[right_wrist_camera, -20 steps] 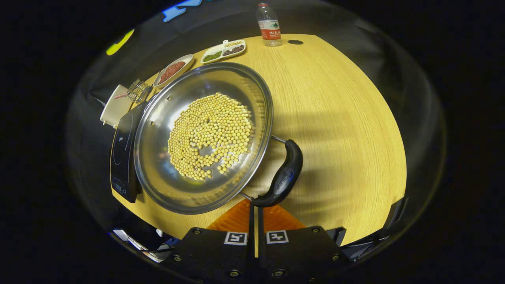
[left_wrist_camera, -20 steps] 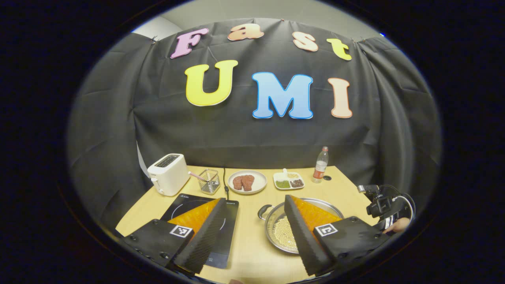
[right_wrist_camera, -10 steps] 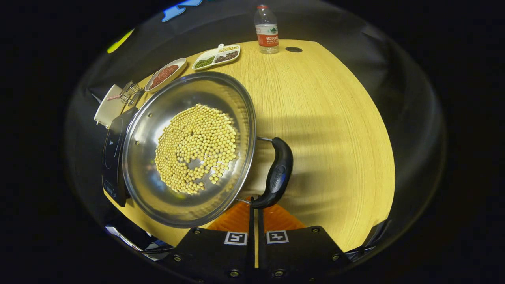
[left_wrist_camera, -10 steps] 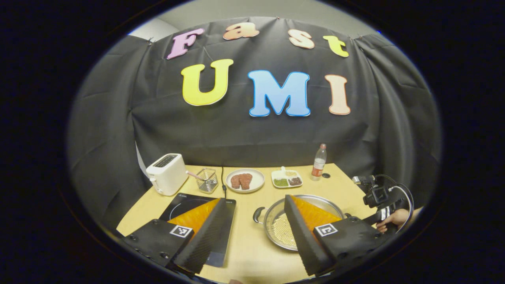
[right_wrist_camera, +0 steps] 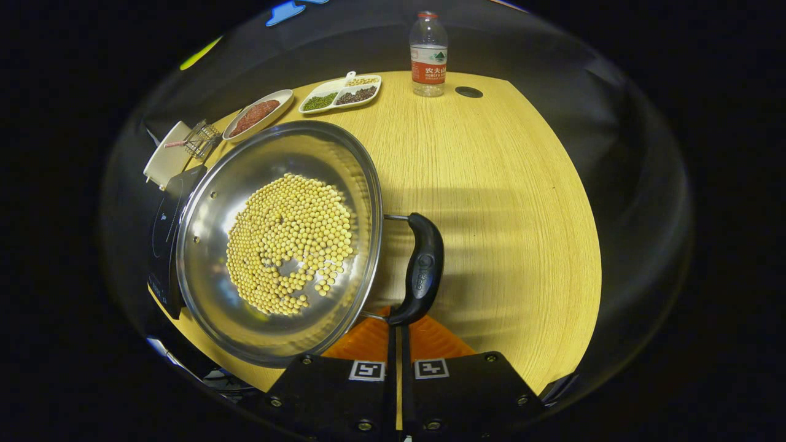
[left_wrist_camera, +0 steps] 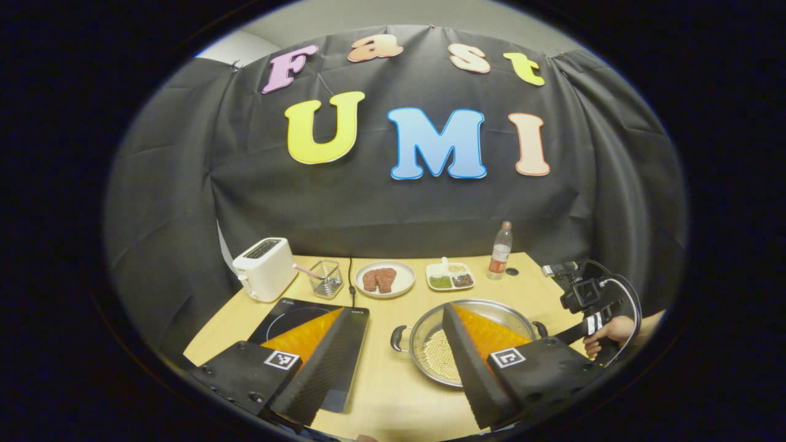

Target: First push the handle of the pot to place it horizontally, then grasp the pot with both hands and set it on the induction cooktop.

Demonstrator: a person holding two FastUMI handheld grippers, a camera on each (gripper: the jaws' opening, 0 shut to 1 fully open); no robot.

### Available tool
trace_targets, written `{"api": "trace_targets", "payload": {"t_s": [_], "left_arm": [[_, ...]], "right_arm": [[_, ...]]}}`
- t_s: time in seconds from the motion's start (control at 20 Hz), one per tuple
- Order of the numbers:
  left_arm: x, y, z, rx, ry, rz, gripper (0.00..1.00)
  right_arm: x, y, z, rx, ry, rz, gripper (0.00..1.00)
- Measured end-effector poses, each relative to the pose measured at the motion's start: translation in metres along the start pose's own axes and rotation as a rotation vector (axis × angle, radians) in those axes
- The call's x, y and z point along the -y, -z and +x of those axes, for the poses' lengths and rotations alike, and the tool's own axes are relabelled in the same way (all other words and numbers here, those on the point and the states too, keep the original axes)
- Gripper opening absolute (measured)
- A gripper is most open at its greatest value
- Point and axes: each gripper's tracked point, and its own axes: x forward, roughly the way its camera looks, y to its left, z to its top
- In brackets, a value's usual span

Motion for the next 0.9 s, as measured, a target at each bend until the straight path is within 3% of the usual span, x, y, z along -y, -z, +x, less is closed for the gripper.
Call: {"api": "trace_targets", "payload": {"t_s": [0.1,0.3,0.4,0.5,0.55,0.6,0.65,0.9], "left_arm": [[0.003,0.0,0.003,0.0,0.002,-0.011,0.99],[0.009,0.002,0.014,0.0,0.033,-0.001,0.95],[0.013,0.004,0.025,-0.004,0.067,0.01,0.97],[0.013,0.002,0.036,0.0,0.101,0.019,0.97],[0.013,0.004,0.042,0.001,0.12,0.02,0.97],[0.014,0.006,0.047,0.003,0.146,0.016,0.97],[0.017,0.006,0.053,0.016,0.179,0.007,0.99],[0.015,0.026,0.089,-0.007,0.246,0.006,0.97]], "right_arm": [[0.005,0.001,-0.004,0.029,0.023,-0.029,0.04],[0.012,0.004,-0.02,0.09,0.032,0.026,0.04],[0.017,0.011,-0.032,0.112,0.046,0.062,0.21],[0.023,0.017,-0.044,0.136,0.065,0.103,0.47],[0.023,0.018,-0.051,0.16,0.068,0.129,0.68],[0.024,0.019,-0.055,0.192,0.072,0.155,0.79],[0.026,0.019,-0.061,0.227,0.08,0.182,0.98],[0.024,0.006,-0.098,0.442,0.105,0.28,0.98]]}}
